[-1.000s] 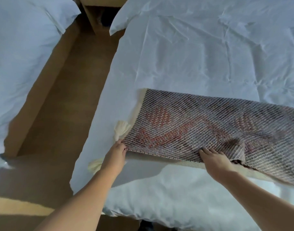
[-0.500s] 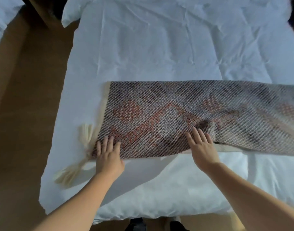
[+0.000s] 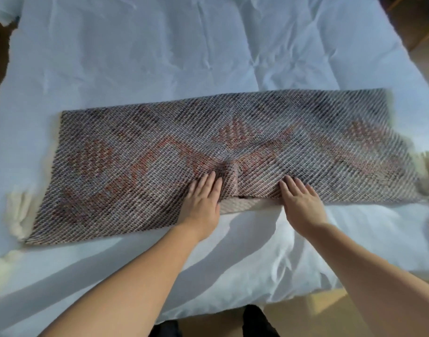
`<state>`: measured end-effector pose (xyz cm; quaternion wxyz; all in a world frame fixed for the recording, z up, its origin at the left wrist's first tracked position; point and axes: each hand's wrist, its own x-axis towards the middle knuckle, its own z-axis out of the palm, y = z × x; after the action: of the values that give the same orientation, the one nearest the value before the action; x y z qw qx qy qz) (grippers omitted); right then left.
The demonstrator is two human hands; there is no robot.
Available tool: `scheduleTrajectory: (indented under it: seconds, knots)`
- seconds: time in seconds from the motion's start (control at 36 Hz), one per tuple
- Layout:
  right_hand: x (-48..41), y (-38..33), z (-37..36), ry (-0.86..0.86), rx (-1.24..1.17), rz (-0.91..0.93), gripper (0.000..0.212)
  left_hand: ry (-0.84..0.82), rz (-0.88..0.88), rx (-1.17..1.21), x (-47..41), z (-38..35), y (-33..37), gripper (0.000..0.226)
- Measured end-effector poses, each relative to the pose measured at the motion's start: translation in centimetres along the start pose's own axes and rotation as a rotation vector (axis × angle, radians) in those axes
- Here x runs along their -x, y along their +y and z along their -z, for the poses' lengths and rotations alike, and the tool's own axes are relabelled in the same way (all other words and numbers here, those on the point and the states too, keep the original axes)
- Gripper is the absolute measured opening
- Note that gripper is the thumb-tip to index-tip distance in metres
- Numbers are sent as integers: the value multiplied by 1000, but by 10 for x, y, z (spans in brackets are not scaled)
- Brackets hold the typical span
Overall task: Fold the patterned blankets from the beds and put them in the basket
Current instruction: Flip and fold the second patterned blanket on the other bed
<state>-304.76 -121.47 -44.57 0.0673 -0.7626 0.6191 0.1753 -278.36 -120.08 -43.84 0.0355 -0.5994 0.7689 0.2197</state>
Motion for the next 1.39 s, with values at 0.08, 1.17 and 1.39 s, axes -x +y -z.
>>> scheduleTrajectory:
  seconds: [0.08,1.17,1.39]
  knots:
    - [-6,14,-5,51,-28,59,51,-21,30,-25,-5,-6,5,55]
    - [-44,281,-41,-56,-46,-294,91,58,-9,-52,-129,-76,205,74]
    - [-57,281,-29,-72,-76,-288,82,57,-211,-26,-152,-76,235,70]
